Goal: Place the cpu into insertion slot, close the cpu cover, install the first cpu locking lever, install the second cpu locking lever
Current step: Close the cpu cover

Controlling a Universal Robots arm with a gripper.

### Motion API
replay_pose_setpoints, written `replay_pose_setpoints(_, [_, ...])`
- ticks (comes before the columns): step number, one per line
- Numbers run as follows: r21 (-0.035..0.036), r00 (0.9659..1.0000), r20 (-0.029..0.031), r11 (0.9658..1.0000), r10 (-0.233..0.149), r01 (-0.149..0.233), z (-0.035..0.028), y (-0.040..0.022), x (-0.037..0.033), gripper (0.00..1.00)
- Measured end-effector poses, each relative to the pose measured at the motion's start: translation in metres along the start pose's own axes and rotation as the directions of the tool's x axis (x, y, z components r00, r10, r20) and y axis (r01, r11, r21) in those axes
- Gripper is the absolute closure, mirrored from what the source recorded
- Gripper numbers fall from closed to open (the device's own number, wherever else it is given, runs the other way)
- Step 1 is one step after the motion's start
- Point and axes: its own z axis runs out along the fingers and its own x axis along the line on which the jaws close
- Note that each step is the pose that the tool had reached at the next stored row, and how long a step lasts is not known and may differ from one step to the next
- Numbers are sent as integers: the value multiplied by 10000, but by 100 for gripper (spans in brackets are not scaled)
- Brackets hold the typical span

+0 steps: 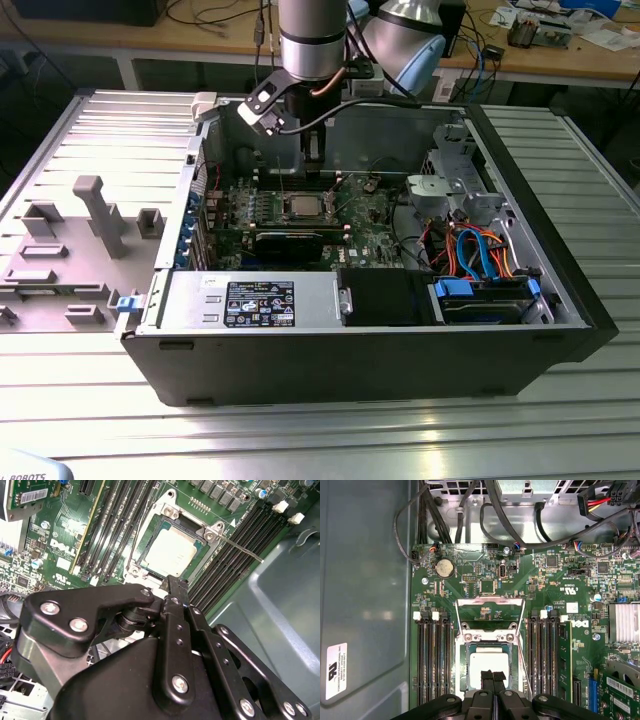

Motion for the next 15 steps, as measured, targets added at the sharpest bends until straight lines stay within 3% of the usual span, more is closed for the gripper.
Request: replay_pose_setpoints(15, [0, 10000, 0, 10000, -2, 2, -40, 5, 1, 89])
